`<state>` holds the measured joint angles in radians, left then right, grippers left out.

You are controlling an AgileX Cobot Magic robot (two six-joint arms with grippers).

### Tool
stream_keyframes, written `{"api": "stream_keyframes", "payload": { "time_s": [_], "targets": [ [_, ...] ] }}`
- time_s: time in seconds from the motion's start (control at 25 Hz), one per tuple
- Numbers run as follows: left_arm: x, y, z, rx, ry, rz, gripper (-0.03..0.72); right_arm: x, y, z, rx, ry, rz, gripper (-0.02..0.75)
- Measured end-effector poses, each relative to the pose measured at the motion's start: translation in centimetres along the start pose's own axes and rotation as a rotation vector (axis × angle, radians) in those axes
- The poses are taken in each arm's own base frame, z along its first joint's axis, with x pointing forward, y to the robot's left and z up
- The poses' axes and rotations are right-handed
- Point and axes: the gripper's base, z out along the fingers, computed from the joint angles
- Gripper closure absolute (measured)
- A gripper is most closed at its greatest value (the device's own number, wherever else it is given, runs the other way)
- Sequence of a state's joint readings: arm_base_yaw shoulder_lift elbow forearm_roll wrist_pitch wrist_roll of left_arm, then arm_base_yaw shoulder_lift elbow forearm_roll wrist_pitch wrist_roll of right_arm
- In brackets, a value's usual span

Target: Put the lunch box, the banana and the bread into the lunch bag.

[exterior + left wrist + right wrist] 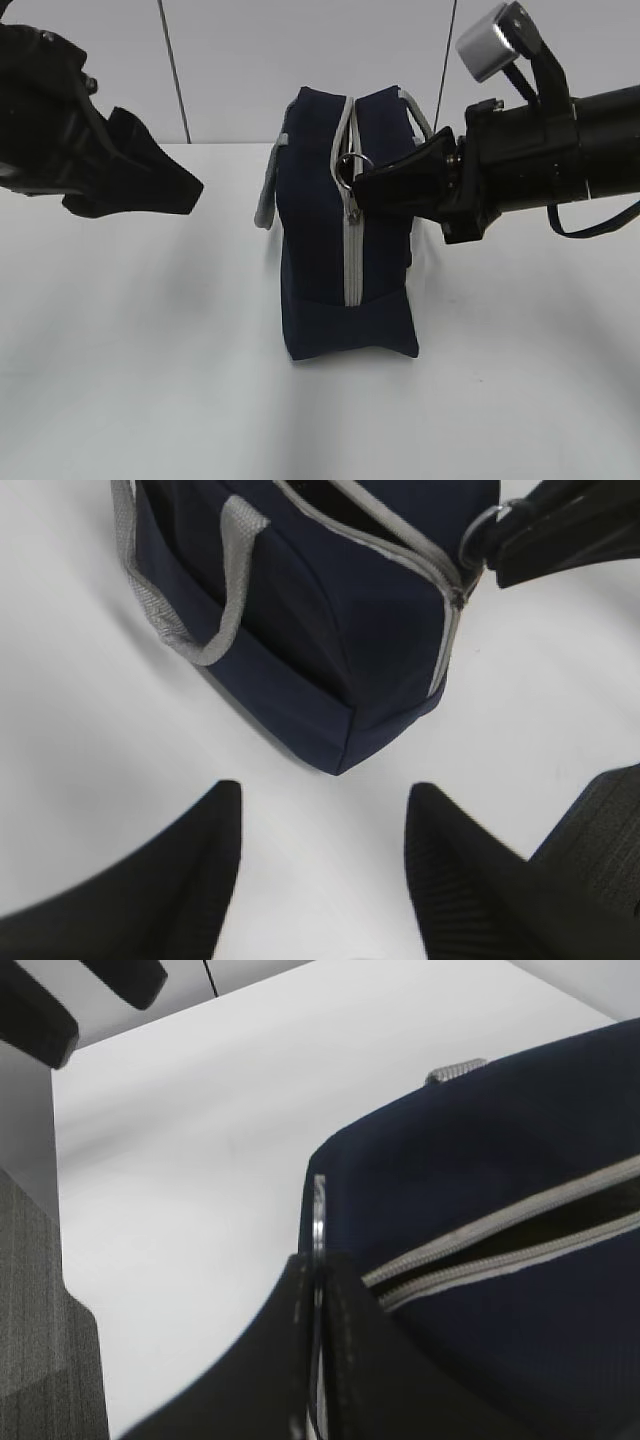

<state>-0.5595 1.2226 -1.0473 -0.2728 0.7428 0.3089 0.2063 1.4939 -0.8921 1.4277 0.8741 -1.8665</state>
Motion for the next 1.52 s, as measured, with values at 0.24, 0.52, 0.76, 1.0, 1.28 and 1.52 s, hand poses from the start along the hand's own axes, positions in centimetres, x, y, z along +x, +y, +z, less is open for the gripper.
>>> {"api": "stream_keyframes", "payload": {
  "time_s": [0.24, 0.52, 0.76, 1.0, 1.28, 1.52],
  "targets": [
    [-0.3, -0.2, 0.0, 0.023, -0.032, 0.023, 0.309, -0.4, -0.3, 0.0, 0.029, -0.049, 0.049, 0.754],
    [0.1, -0.1, 0.6, 0.014, -0.057, 0.037, 0.309, -1.1, -0.8, -0.1, 0.078, -0.124, 0.125, 0.754],
    [2.6, -0.5, 2.8, 0.077, -0.078, 0.02, 0.309, -1.4, -1.1, -0.2, 0.113, -0.168, 0.174, 0.754],
    [2.1, -1.0, 3.0, 0.123, -0.193, 0.063, 0.309, -1.5, -1.2, -0.2, 0.116, -0.172, 0.178, 0.754],
    [2.0, -0.9, 5.7, 0.176, -0.183, 0.019, 0.306, -1.4, -1.2, -0.2, 0.118, -0.171, 0.179, 0.754],
    [2.0, -0.8, 8.2, 0.227, -0.19, -0.017, 0.305, -1.4, -1.2, -0.2, 0.118, -0.172, 0.179, 0.754]
  ]
}}
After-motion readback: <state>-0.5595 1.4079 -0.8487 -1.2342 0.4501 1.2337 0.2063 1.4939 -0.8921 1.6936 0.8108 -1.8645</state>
